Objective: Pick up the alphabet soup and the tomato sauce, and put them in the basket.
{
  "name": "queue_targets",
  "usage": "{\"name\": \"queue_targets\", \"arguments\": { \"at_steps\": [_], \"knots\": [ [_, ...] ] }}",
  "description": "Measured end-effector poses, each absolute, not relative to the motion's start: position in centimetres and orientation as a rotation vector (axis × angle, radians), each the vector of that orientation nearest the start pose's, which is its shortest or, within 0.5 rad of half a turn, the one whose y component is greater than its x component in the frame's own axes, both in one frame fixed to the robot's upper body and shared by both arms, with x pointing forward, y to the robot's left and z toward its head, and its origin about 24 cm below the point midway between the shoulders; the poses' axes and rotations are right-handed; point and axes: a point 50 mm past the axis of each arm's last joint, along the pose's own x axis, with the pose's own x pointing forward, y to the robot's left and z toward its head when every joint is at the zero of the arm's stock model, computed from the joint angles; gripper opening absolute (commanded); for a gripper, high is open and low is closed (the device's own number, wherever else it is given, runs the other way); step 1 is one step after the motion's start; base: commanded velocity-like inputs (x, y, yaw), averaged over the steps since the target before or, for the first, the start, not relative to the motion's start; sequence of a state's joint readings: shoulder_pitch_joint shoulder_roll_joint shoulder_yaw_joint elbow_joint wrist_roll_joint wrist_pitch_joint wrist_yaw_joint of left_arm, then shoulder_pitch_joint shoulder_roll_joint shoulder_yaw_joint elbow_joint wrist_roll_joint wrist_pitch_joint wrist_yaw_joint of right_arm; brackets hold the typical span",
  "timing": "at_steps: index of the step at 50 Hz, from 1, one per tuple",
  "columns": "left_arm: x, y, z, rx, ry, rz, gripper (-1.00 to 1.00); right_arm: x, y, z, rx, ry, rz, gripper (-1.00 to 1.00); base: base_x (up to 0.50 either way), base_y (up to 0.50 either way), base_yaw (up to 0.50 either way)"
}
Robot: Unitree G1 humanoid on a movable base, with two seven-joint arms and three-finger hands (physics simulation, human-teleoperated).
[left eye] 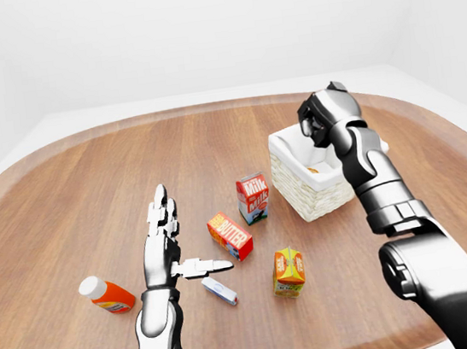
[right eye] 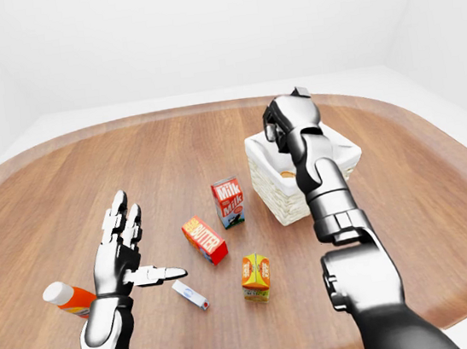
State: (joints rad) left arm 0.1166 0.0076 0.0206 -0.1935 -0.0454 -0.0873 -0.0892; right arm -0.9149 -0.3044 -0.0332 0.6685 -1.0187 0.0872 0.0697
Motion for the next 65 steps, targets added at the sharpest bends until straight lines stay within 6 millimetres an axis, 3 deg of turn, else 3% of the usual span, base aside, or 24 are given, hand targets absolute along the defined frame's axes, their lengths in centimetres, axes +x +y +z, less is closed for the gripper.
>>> {"name": "queue_targets", "arguments": {
  "at_steps": [15, 32, 65],
  "knots": [
    [23.0, 15.8, 6.8, -0.022, -0.171, -0.038, 1.00, 41.6, -20.5, 17.6, -1.275, 0.044, -0.177, -1.00, 0.00, 0.00, 0.00],
    [23.1, 15.8, 6.7, -0.023, -0.166, -0.044, 1.00, 41.8, -21.1, 16.3, -1.352, 0.115, -0.187, -1.00, 0.00, 0.00, 0.00],
    [23.3, 15.8, 6.5, -0.023, -0.158, -0.048, 1.00, 41.9, -19.5, 15.3, -1.528, 0.084, -0.159, -1.00, 0.00, 0.00, 0.00]
  ]
}}
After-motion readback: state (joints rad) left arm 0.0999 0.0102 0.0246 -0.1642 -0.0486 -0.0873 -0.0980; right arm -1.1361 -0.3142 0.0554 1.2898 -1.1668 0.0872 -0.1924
